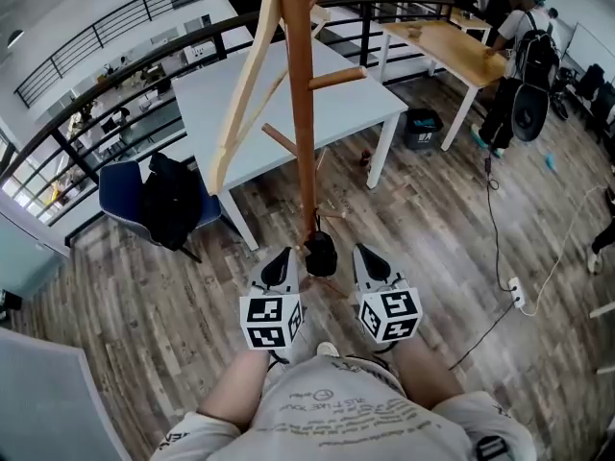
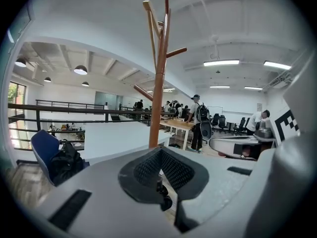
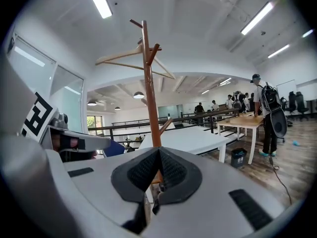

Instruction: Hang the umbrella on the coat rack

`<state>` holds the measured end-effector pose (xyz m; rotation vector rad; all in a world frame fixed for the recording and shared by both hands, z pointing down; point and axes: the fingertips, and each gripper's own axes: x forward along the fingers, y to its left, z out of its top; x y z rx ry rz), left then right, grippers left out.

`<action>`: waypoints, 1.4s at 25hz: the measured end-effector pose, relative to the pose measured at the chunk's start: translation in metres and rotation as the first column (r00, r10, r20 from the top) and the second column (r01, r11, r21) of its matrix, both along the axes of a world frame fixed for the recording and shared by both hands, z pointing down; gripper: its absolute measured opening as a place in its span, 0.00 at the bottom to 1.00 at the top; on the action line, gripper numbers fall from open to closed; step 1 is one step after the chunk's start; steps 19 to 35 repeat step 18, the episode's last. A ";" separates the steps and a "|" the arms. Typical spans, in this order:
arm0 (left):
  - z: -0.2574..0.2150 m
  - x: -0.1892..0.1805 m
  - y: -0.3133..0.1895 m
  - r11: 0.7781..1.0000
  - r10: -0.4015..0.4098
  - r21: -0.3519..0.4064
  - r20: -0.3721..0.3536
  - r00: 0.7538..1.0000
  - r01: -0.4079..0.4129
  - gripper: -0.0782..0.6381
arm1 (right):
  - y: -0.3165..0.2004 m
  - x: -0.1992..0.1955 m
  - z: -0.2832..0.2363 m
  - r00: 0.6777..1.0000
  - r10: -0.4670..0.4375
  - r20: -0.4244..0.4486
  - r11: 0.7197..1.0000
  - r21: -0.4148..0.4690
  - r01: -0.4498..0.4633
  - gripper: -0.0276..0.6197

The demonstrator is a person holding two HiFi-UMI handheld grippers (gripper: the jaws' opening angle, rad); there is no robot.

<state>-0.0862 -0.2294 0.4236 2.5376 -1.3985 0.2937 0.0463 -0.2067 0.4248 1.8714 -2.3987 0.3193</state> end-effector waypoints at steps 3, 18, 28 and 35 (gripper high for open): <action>0.001 -0.003 0.013 1.000 0.015 0.001 -0.002 1.000 -0.015 0.11 | 0.012 -0.008 -0.004 1.000 0.005 0.002 1.000 0.005 -0.005 0.04; 0.001 -0.035 0.032 0.999 0.037 0.008 -0.028 0.999 -0.037 0.11 | 0.034 -0.051 -0.015 0.999 0.012 -0.039 0.999 0.035 -0.011 0.04; 0.001 -0.035 0.032 0.999 0.037 0.008 -0.028 0.999 -0.037 0.11 | 0.034 -0.051 -0.015 0.999 0.012 -0.039 0.999 0.035 -0.011 0.04; 0.001 -0.035 0.032 0.999 0.037 0.008 -0.028 0.999 -0.037 0.11 | 0.034 -0.051 -0.015 0.999 0.012 -0.039 0.999 0.035 -0.011 0.04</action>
